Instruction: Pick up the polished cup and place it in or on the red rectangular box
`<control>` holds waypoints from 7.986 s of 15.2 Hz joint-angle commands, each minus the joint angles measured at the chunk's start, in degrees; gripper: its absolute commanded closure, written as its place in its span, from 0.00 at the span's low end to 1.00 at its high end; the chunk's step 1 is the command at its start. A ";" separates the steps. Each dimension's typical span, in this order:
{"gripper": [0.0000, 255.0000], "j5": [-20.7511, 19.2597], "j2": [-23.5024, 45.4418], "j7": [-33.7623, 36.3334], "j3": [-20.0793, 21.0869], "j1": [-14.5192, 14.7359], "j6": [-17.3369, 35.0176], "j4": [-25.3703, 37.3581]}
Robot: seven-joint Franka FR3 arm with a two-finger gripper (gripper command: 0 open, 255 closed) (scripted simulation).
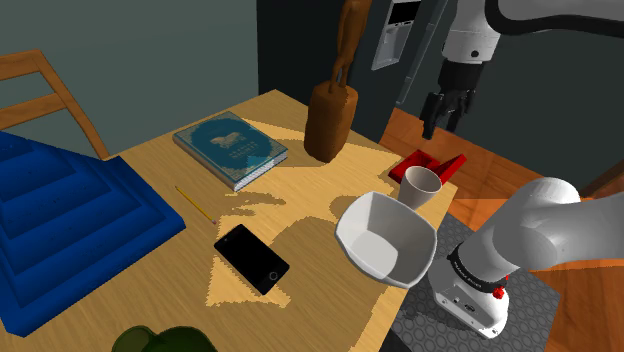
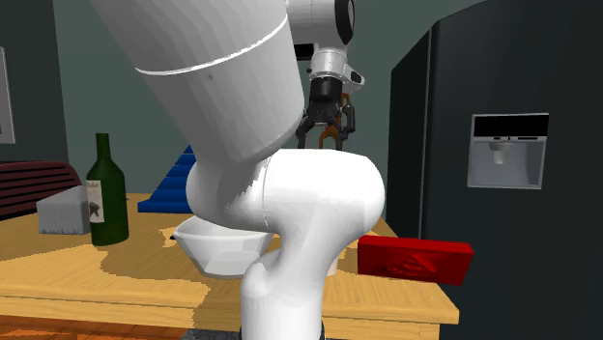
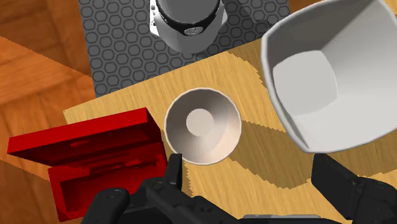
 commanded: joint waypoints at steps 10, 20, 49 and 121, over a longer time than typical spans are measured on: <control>0.00 -6.08 0.02 -14.30 -9.64 -1.56 13.19 -14.53; 0.00 -8.68 2.15 -18.29 -13.17 -2.55 23.09 -22.80; 1.00 -7.54 -1.44 -17.73 -11.63 -2.29 13.36 -16.62; 0.00 -15.23 19.94 -36.15 -28.87 -3.27 9.95 9.67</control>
